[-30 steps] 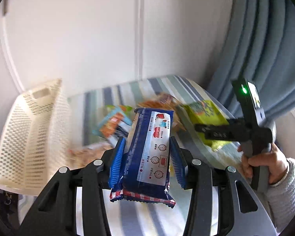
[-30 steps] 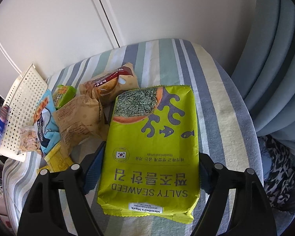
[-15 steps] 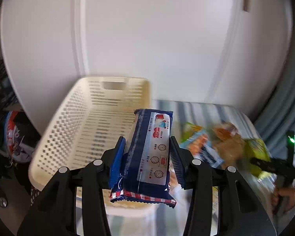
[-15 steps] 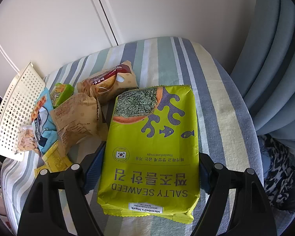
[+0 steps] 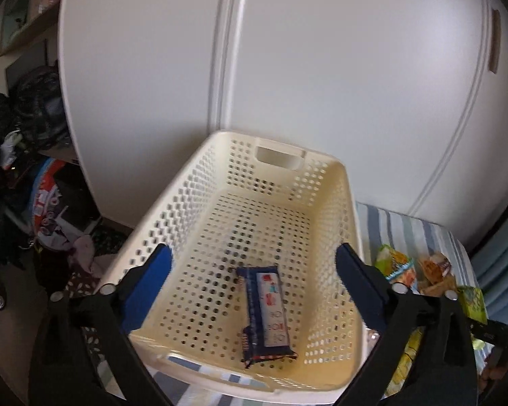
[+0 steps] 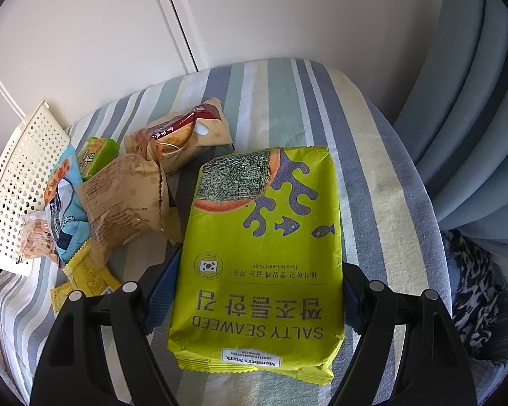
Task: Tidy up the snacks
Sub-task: 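Lift the blue biscuit pack with the left gripper and drop it into the cream basket, then carry the green seaweed bag with the right gripper and drop it into the basket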
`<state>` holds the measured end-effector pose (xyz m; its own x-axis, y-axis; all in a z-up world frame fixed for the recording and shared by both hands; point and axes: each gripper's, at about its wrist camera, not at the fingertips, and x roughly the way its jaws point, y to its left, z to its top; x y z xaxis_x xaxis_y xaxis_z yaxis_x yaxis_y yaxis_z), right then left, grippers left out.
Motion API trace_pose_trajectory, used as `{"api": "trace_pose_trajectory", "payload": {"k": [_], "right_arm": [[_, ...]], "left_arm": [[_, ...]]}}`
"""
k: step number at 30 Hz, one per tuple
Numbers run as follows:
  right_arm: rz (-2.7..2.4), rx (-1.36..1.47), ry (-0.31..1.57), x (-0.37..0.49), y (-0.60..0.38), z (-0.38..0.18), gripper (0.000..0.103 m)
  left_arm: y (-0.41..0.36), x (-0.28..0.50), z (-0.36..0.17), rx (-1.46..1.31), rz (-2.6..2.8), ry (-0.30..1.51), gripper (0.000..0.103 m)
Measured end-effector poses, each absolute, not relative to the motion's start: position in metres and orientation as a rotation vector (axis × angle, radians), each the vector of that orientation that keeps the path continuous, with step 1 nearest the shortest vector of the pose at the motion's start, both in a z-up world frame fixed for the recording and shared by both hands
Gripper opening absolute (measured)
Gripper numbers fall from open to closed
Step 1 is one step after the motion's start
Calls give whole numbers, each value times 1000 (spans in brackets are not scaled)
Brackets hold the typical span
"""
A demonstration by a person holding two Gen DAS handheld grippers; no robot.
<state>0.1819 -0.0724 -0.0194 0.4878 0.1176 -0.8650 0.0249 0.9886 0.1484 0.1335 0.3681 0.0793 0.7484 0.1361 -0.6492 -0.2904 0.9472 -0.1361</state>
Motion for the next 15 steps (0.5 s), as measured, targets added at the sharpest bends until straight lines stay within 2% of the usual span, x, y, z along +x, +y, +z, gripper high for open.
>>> {"api": "trace_pose_trajectory", "payload": {"k": [8,15], "right_arm": [[72,231,990,171,-87,-7,78],[106,177,903,155,-52,36,78]], "left_arm": [[373,125,76,-206,301,640,100],[393,122,74,-277,317,628,100]]}}
